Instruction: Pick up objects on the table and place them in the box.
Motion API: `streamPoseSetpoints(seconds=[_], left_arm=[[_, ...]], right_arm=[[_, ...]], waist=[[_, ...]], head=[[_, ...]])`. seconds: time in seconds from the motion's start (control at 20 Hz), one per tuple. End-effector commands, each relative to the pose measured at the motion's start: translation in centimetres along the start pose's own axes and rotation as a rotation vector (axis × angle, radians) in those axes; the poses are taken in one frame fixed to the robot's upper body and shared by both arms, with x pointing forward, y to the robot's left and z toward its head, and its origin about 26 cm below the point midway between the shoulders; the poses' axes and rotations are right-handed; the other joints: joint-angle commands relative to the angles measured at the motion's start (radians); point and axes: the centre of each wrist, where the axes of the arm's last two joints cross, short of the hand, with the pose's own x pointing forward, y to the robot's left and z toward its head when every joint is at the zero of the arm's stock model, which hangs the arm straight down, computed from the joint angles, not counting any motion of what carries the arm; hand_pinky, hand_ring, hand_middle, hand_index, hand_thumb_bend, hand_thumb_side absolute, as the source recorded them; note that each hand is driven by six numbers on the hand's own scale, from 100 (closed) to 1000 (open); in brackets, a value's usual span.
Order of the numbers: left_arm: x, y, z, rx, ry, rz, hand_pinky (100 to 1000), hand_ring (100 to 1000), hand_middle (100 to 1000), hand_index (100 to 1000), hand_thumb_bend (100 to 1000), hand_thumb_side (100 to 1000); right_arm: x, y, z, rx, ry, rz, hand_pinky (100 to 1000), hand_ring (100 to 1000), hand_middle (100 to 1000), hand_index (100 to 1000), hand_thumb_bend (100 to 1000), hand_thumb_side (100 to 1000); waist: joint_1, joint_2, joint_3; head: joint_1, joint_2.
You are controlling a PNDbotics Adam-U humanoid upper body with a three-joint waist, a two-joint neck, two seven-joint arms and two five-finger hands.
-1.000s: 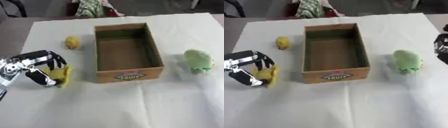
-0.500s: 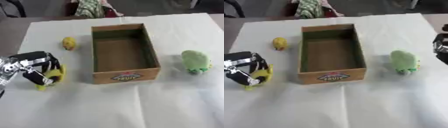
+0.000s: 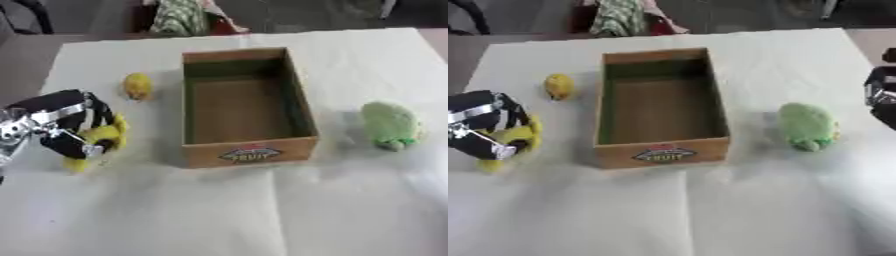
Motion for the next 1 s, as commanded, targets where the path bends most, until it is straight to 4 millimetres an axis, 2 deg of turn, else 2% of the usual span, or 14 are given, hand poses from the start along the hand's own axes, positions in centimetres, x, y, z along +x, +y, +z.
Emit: streamPoseSetpoints(seconds=[0.05, 0.3, 0.5, 0.7, 1.0], left_arm=[[0.4, 2.2, 1.0, 0.127, 0.005, -0.031, 414, 100, 100, 277, 100, 100], [1.4, 4.5, 1.6, 0.288, -0.02, -0.053, 413, 100, 100, 272, 100, 100], [2.4, 6.2, 1.1, 0.353, -0.066, -0.04, 411, 100, 100, 268, 100, 100], [3.9, 7.8, -0.6, 0.401, -0.11, -0.032, 412, 100, 100, 268, 100, 100], [6.9, 8.9, -4.8, 0.414, -0.187, -0.04, 423, 100, 100, 277, 100, 100]], right_arm=[[0.8, -1.0, -0.5, -0.01, -0.028, 0.029, 691, 774, 761, 800, 100, 133], [0.8, -1.0, -0.4, -0.009, -0.027, 0.03, 691, 774, 761, 800, 100, 133], [0.7, -1.0, -0.4, -0.004, -0.025, 0.03, 690, 774, 761, 800, 100, 133], [0.7, -0.8, -0.4, 0.003, -0.028, 0.026, 691, 774, 761, 800, 100, 132], [1.0, -0.4, -0.7, 0.019, -0.039, 0.012, 691, 775, 761, 801, 100, 131]], waist=[[-0.001, -0.019, 0.002], [-0.002, -0.023, 0.004], [-0.004, -0.026, 0.003], [-0.009, -0.027, -0.004], [-0.018, -0.026, -0.026]], head=[[-0.004, 0.003], [-0.005, 0.003], [-0.001, 0.003], [0.008, 0.003], [0.032, 0.0]])
